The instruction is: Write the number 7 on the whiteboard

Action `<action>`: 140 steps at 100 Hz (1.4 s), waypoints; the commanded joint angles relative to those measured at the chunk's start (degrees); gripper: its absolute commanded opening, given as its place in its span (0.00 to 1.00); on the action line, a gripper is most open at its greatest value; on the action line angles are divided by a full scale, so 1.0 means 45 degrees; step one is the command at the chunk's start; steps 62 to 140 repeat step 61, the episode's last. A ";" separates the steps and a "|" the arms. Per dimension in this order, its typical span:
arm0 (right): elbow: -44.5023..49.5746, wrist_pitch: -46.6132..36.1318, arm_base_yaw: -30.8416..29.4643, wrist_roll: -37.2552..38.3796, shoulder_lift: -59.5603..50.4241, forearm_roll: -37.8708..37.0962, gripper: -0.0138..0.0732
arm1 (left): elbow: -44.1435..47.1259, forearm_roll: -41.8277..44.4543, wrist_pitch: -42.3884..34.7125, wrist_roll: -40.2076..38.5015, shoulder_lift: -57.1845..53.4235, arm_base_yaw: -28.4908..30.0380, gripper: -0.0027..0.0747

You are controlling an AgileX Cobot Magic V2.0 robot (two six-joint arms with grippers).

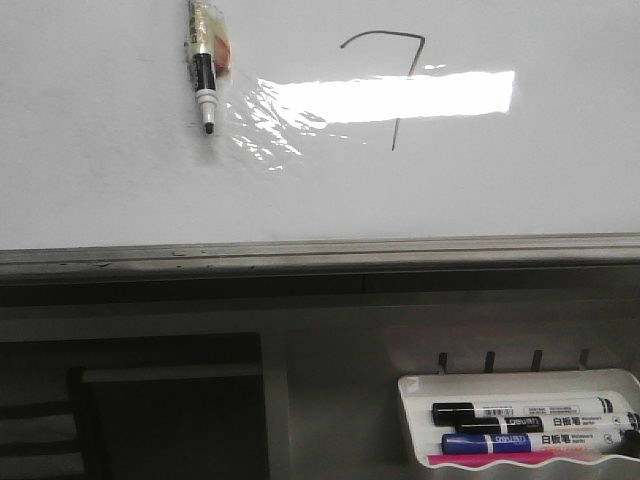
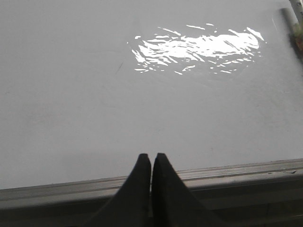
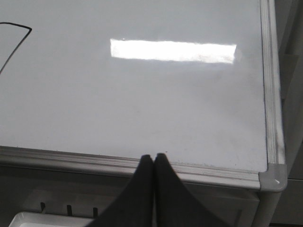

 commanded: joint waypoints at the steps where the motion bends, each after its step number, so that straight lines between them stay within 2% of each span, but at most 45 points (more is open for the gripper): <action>1: 0.0392 -0.0927 -0.0099 0.0067 -0.0221 -0.0336 0.08 | 0.0481 -0.0105 -0.0905 -0.0121 -0.0402 -0.0104 0.01; 140: 0.0392 -0.0975 -0.0099 0.0067 -0.0221 -0.0362 0.08 | 0.0481 -0.0105 -0.0905 -0.0121 -0.0402 -0.0104 0.01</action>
